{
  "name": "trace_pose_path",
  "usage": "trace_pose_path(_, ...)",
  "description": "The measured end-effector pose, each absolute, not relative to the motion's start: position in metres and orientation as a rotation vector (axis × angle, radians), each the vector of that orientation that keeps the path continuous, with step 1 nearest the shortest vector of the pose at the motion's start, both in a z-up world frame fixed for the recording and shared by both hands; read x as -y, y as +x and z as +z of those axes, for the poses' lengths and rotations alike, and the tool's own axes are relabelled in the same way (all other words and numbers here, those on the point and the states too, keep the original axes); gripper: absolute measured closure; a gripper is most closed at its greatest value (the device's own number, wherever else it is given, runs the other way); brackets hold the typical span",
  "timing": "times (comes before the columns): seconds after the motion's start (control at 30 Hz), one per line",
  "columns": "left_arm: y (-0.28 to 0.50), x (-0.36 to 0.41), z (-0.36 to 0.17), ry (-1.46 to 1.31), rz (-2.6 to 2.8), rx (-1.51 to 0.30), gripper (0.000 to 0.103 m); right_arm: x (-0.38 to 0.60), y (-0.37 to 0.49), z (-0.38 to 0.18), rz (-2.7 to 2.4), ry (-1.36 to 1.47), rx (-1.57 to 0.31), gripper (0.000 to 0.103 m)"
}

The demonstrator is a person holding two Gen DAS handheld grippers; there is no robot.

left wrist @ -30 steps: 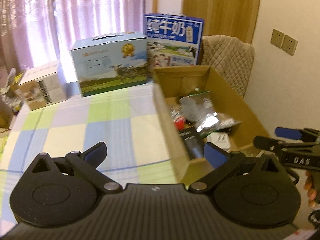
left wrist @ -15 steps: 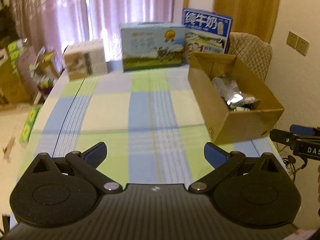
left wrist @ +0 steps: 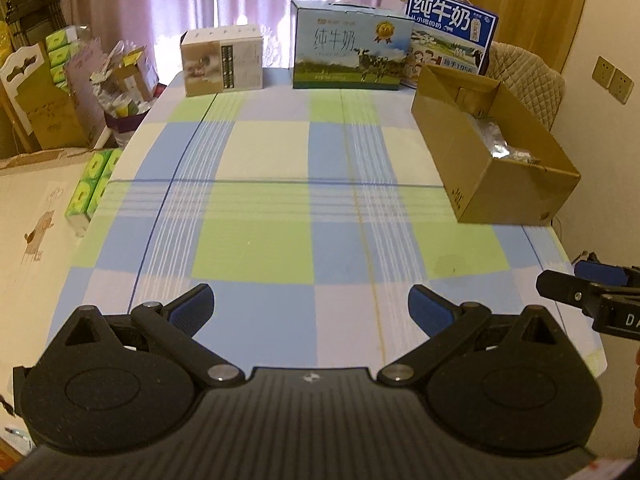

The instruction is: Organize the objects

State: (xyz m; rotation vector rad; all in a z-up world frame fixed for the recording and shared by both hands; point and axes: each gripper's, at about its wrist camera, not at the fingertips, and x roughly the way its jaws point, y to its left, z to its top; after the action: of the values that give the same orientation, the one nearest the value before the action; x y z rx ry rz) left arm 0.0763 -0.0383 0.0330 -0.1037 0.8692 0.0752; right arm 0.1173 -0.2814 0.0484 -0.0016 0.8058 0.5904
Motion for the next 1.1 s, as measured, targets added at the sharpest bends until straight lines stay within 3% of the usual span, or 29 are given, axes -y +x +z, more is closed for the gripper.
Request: trace_pose_path(1.1, 0.023, 0.024, 0.019, -0.106, 0.04, -0.9, 0.001, 0.253, 0.057, 0.037, 0.605, -0.043, -0.858, 0.024)
